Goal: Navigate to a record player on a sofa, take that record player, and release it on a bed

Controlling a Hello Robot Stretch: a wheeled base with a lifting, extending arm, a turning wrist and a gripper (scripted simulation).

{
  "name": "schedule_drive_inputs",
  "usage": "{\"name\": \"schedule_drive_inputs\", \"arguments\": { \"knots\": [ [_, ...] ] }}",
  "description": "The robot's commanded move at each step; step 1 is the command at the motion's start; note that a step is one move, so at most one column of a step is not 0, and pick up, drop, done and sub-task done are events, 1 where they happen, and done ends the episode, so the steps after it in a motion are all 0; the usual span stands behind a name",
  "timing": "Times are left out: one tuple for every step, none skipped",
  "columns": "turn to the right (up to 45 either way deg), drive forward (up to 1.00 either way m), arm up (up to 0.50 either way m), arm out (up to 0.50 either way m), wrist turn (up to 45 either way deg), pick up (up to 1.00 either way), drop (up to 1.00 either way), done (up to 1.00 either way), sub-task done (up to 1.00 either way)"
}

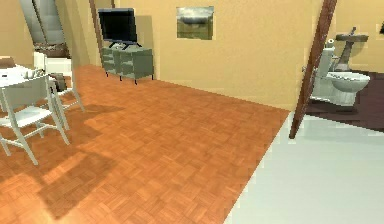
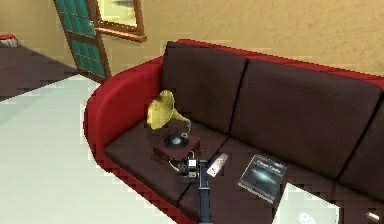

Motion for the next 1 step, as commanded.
{"name": "schedule_drive_inputs", "arguments": {
  "knots": [
    [0.0, 0.0, 0.0, 0.0, 0.0, 1.0, 0.0, 0.0, 0.0]
  ]
}}
